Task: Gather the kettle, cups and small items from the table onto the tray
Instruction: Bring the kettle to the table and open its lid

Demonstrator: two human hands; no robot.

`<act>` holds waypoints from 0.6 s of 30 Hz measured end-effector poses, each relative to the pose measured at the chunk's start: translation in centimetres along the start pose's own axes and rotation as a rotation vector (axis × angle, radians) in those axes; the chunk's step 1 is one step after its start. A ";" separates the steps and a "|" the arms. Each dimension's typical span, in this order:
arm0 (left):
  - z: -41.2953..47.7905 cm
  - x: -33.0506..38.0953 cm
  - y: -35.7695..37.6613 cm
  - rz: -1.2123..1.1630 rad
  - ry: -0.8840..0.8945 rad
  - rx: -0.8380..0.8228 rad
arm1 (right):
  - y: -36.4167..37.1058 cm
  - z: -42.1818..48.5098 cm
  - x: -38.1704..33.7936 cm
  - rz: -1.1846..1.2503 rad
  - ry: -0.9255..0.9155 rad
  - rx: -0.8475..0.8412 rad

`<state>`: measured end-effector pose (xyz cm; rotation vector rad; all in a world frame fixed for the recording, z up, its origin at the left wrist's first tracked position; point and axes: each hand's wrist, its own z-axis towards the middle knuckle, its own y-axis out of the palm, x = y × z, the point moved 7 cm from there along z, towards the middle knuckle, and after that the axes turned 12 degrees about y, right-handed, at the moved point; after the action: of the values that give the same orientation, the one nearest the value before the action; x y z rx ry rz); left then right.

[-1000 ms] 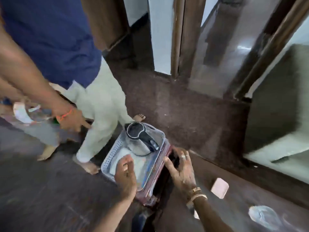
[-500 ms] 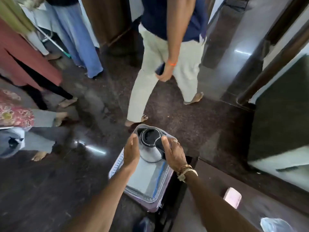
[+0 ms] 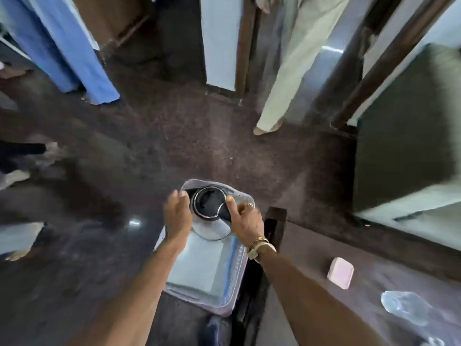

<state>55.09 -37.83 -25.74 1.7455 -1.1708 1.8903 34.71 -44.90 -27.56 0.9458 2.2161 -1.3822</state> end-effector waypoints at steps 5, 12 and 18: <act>1.2 -2.6 1.0 -0.034 -0.091 -0.092 | 0.0 -0.1 0.5 0.000 -0.041 0.111; 2.6 -4.7 1.7 -0.142 -0.210 -0.074 | -0.1 -0.1 1.8 0.142 -0.077 0.035; 3.2 -5.9 2.8 -0.252 -0.236 -0.075 | 0.2 0.3 1.6 0.122 -0.075 0.093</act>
<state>56.50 -40.17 -32.45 2.0089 -1.0258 1.5102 33.66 -44.52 -28.78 1.0254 2.0196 -1.4507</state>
